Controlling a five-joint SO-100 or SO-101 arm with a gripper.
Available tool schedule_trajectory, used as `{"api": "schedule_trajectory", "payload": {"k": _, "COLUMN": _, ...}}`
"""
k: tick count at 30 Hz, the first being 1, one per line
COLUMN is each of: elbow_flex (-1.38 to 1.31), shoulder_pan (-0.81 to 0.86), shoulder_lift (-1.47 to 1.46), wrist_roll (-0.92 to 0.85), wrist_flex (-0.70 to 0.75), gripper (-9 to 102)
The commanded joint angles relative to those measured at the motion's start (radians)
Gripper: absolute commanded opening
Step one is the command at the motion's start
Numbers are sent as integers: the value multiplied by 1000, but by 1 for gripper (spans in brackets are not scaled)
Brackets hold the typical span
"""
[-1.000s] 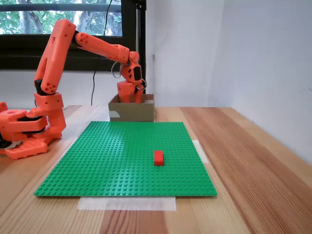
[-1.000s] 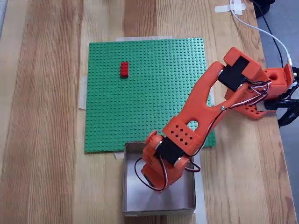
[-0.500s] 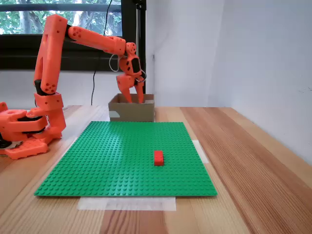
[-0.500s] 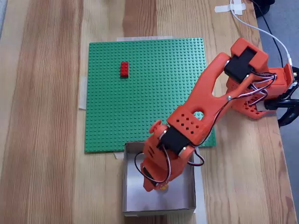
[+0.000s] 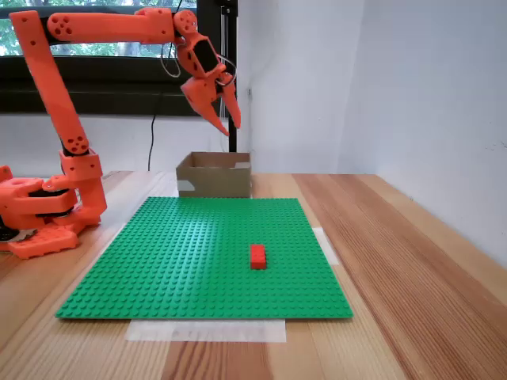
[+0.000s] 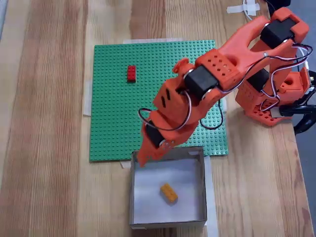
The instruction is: Pick the yellow lego block and put it in the box.
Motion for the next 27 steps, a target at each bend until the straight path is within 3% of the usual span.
{"api": "schedule_trajectory", "payload": {"k": 1, "elbow_flex": 12, "shoulder_pan": 54, "shoulder_lift": 101, "wrist_roll": -29, "wrist_flex": -11, "gripper": 10}}
{"api": "schedule_trajectory", "payload": {"k": 11, "elbow_flex": 123, "shoulder_pan": 273, "shoulder_lift": 308, "wrist_roll": -87, "wrist_flex": -104, "gripper": 1}}
{"api": "schedule_trajectory", "payload": {"k": 12, "elbow_flex": 169, "shoulder_pan": 357, "shoulder_lift": 374, "wrist_roll": -87, "wrist_flex": -115, "gripper": -1}}
{"api": "schedule_trajectory", "payload": {"k": 27, "elbow_flex": 538, "shoulder_pan": 549, "shoulder_lift": 735, "wrist_roll": -25, "wrist_flex": -252, "gripper": -1}}
